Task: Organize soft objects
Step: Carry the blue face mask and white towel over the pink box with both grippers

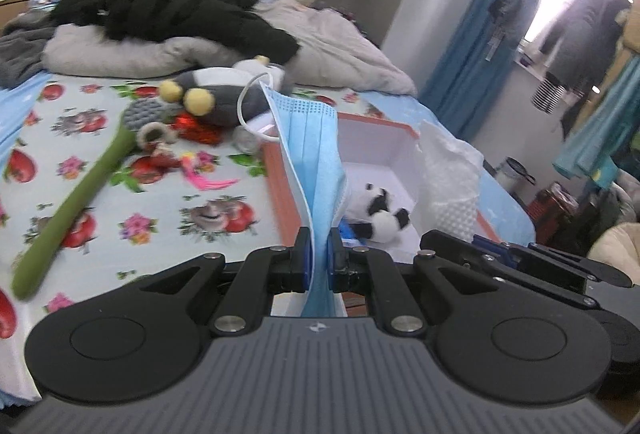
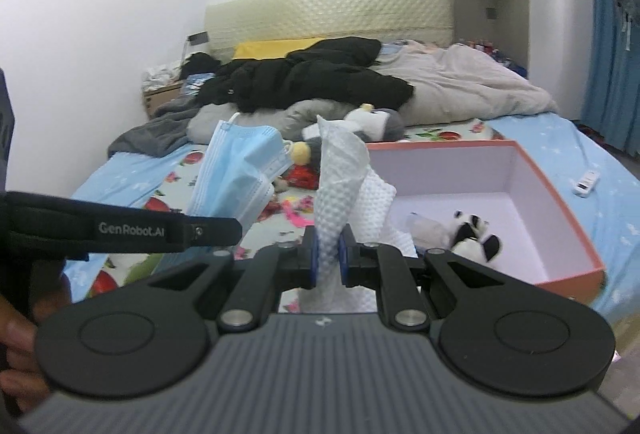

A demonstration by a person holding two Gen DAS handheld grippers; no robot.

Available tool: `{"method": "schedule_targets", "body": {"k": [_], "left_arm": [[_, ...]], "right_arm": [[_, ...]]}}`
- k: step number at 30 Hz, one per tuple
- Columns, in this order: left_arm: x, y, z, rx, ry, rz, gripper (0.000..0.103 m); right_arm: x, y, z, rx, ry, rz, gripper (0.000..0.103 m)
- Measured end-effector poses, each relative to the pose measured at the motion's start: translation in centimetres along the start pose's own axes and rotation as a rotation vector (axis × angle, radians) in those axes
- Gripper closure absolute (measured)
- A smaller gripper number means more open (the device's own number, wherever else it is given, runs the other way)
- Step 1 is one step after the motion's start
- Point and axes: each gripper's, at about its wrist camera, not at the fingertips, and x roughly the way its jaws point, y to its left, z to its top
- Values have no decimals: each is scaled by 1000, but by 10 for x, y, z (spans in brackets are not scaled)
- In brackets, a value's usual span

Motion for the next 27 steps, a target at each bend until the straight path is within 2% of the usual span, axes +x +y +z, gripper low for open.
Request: {"method": "schedule_targets", "body": {"k": [8, 15, 23, 27], "left_arm": [[37, -26, 12, 36, 50, -85, 94], [83, -45, 44, 98, 79, -114, 93], [144, -65, 94, 155, 140, -129, 93], [189, -67, 113, 162, 209, -121, 93]], "right_arm": [[0, -34, 3, 51, -2, -73, 89], [30, -72, 27, 61, 14, -124, 89], [80, -123, 46, 123, 119, -118, 89], [105, -142, 45, 140, 177, -130, 89]]}}
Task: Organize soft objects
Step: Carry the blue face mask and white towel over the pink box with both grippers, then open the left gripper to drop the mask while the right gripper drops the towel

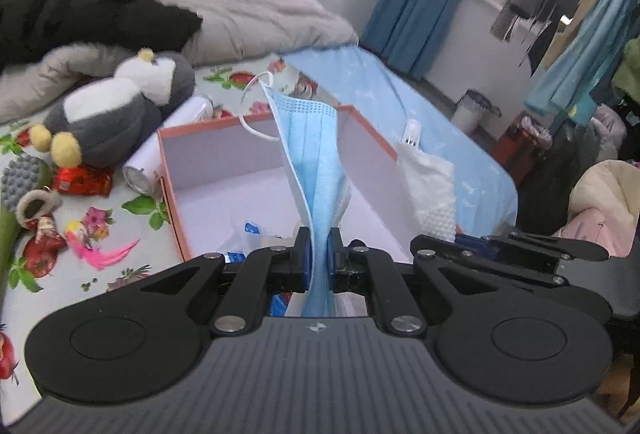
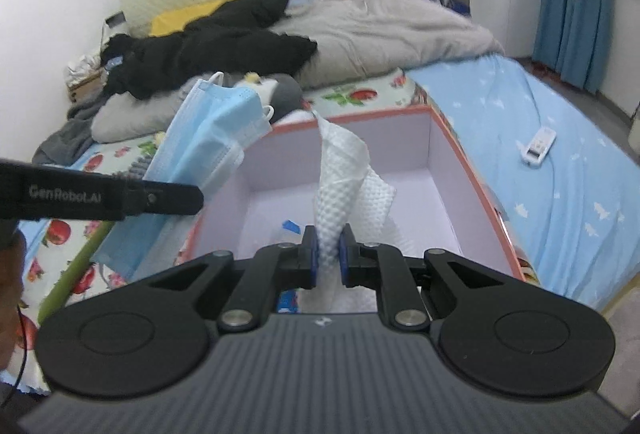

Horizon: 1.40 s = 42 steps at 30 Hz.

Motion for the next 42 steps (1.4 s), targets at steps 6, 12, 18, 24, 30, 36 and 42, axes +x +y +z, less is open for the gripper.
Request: {"method": "schedule_targets", "body": {"k": [6, 12, 18, 24, 30, 36, 42], "left_arm": [[56, 9, 16, 17, 96, 25, 93], [99, 26, 17, -13, 164, 46, 93], [117, 30, 15, -18, 187, 58, 92], [116, 33, 13, -3, 181, 79, 39], [78, 46, 12, -55, 142, 89, 29], [18, 57, 1, -92, 62, 121, 28], [-47, 63, -21, -129, -14, 134, 26]], "right_arm": [[43, -16, 1, 14, 92, -1, 88], [76, -30, 0, 43, 155, 16, 88], [91, -38, 1, 58, 185, 19, 81], [85, -41, 3, 87, 165, 24, 52], [61, -27, 6, 68, 118, 34, 52], [25, -5, 8, 50, 56, 79, 52], [-12, 21, 5, 45, -5, 114, 52]]}}
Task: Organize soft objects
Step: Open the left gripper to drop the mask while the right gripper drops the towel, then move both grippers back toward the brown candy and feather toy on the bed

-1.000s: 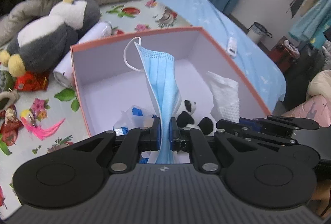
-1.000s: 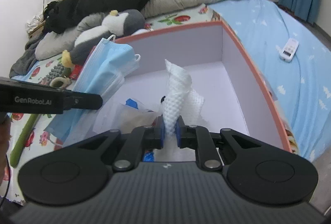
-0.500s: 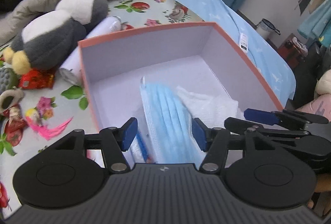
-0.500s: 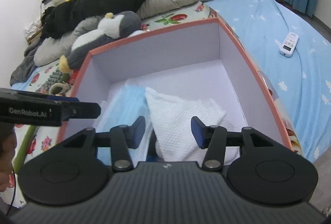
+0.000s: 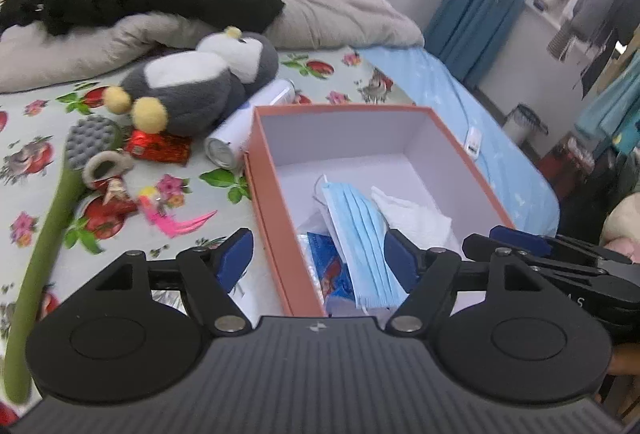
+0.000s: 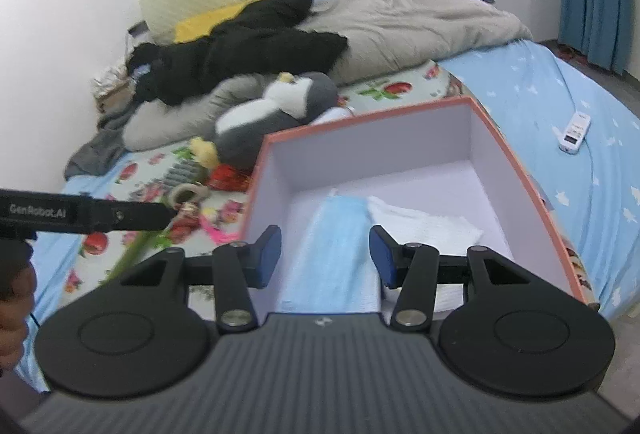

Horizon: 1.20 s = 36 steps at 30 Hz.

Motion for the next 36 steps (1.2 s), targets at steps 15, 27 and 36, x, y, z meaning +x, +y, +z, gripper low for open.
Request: {"method": "schedule_targets", "body": {"k": [15, 27, 36], "left_arm": [[-136, 69, -51, -104, -77, 143, 3], [-127, 141, -74, -225, -24, 232, 2], [-102, 170, -100, -285, -38, 277, 2]], "right_arm": [[-6, 72, -25, -86, 68, 112, 52], [41, 128, -45, -143, 160, 158, 51], [62, 144, -56, -151, 167, 166, 51]]}}
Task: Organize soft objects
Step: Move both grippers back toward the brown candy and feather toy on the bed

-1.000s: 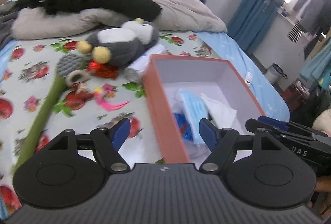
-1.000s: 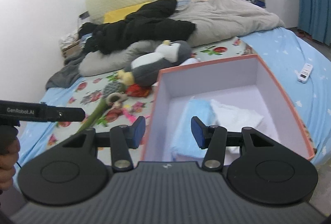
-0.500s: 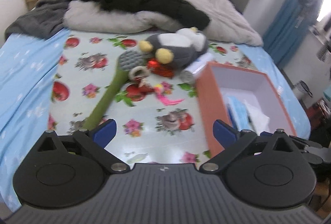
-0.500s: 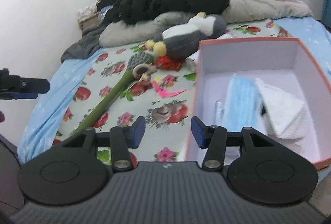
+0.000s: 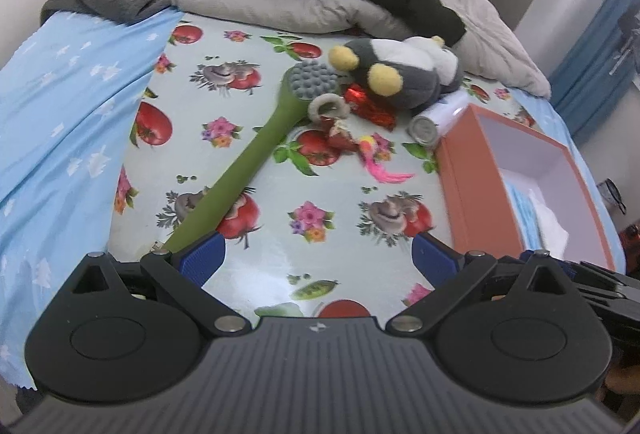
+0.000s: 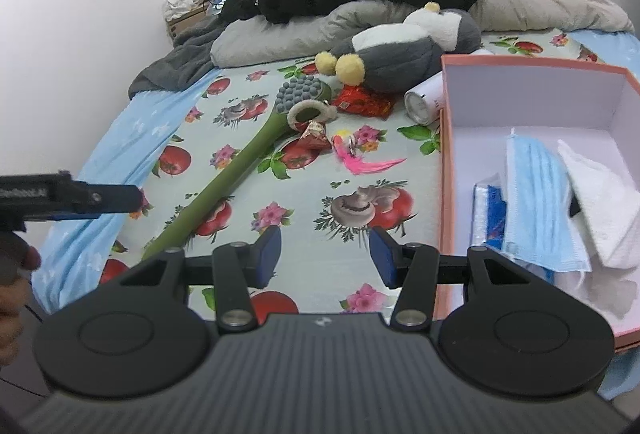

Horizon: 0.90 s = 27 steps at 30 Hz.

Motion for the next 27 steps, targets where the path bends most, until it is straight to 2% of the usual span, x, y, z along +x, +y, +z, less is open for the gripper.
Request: {"method": "schedule_targets", "body": {"k": [5, 14, 19, 27], "left_arm": [[30, 4, -3, 0, 3, 41, 2], [97, 14, 11, -14, 19, 28, 4], [136, 22, 31, -49, 15, -19, 12], [200, 32, 68, -151, 8, -132, 18]], "right_arm": [[26, 4, 4, -13, 22, -5, 51], [85, 1, 29, 3, 57, -19, 52], [124, -2, 51, -8, 68, -41, 52], [181, -4, 73, -35, 89, -66, 53]]}}
